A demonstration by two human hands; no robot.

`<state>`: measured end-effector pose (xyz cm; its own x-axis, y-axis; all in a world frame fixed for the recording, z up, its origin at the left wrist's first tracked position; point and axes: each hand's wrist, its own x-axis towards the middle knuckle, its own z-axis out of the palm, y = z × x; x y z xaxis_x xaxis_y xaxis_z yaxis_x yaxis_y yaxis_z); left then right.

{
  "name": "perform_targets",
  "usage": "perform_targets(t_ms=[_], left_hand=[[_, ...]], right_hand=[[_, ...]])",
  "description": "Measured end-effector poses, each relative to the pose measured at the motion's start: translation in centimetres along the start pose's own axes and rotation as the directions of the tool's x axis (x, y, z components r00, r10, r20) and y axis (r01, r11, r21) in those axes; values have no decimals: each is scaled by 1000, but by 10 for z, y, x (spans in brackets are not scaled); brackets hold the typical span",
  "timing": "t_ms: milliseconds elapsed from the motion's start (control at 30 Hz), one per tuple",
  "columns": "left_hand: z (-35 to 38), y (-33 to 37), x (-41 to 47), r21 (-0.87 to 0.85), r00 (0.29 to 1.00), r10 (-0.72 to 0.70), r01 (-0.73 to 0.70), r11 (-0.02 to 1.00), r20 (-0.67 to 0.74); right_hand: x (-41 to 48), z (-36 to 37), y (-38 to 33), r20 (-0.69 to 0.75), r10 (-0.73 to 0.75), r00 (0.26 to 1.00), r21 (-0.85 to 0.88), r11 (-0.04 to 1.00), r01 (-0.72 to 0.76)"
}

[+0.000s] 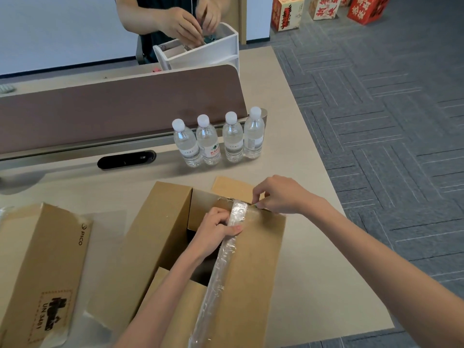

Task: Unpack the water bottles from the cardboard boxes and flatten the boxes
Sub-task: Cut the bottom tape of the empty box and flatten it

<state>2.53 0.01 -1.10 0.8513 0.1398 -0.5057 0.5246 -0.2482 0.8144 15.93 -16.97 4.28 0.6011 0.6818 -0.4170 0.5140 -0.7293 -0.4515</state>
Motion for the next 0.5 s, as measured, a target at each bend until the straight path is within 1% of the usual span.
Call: perform_targets(t_ms=[33,100,167,233,300,367,433,500], left_hand=[[-2,1,1,9,1000,9,-9,1000,0],[-5,4,0,30,1000,24,-24,999,3],[-7,6,-2,37,1000,29,-29,999,-11],[-8,10,-3,28,999,40,-39,999,-30],[-8,19,-6,9,996,56,-56,998,-62],[-9,29,-8,-13,988,100,-102,995,-113],[-9,40,-11,-19,976,149,-154,988,-158],[-8,50,-12,-26,962,189,-198,980,-198]], right_hand=[[-3,3,4,-16,11,1000,58,998,-10],[-9,7,12,-50,24,998,254,967,-11],[-18,6,20,-126,40,991,473,881,25],[-27,4,29,-246,129,961,618,784,53],[-35,6,41,-330,248,911,708,704,65],[-41,16,53,-374,342,862,763,642,76],[-48,30,64,-399,425,813,779,624,57],[-56,48,73,-415,490,767,765,645,2]])
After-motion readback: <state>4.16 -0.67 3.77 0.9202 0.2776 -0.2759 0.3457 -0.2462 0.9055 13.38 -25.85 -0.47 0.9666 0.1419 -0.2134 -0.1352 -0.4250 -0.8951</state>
